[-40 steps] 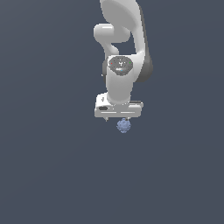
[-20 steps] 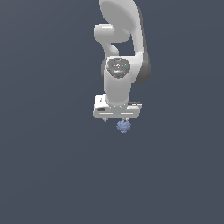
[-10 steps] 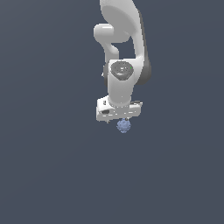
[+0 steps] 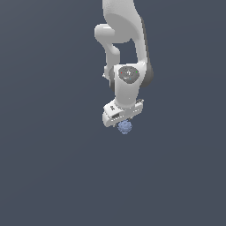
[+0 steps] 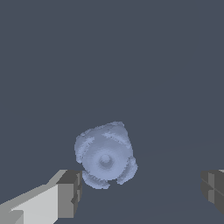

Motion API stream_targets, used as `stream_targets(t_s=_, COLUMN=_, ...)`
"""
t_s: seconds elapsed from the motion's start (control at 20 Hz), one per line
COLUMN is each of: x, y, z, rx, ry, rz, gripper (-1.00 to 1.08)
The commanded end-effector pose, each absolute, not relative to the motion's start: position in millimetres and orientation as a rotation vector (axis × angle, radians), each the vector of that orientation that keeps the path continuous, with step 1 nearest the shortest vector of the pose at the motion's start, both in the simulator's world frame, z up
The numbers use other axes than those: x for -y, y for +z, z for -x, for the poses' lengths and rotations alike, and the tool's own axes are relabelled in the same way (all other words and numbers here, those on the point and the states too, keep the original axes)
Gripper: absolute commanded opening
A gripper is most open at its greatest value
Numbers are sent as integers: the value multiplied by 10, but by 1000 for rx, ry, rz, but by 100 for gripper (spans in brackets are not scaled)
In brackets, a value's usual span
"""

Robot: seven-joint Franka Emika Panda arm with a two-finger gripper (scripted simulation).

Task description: Pick up the object and move it to a goal position.

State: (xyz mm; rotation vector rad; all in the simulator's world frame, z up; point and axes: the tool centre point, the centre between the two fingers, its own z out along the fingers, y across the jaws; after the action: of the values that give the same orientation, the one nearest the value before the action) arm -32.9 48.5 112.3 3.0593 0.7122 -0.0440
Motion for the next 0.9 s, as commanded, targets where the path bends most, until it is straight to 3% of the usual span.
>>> stream_targets(t_s=0.0, x=-539, y=1062, z=371, rx=-830, ry=-33, rz=-3029, gripper=100)
stream_targets(t_s=0.85, x=-698, y=898, z=501, rx=-1149, ry=-1, rz=-2924, gripper=100)
